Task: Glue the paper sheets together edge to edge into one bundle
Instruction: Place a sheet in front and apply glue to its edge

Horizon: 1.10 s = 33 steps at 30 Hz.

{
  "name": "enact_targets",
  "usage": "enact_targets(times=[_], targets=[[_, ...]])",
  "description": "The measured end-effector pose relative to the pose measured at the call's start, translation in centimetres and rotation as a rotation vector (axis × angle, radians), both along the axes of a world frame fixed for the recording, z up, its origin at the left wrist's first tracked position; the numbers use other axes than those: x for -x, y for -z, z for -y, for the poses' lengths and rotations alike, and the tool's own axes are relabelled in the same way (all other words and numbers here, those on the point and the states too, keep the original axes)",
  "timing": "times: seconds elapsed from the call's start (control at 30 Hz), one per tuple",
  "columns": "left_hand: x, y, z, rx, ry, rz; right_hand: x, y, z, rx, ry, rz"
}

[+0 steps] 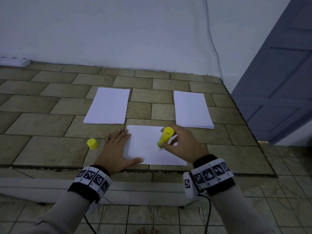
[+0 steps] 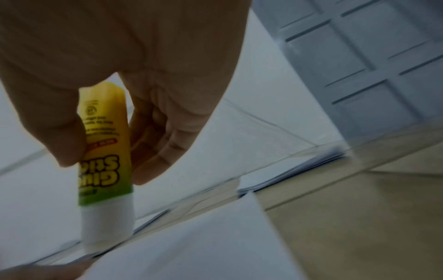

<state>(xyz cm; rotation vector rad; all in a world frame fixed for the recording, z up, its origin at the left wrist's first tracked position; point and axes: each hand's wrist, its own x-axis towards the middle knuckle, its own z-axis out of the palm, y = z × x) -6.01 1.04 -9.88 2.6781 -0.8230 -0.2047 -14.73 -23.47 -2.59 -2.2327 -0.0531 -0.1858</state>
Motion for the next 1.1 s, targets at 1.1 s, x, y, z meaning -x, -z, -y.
enact_targets(times=[1.1], targets=[[-0.2,0.8,-0.1,0.012,-0.019,0.049,-11.5,-1.6,-6.8,0.348,-0.241,-0.158]])
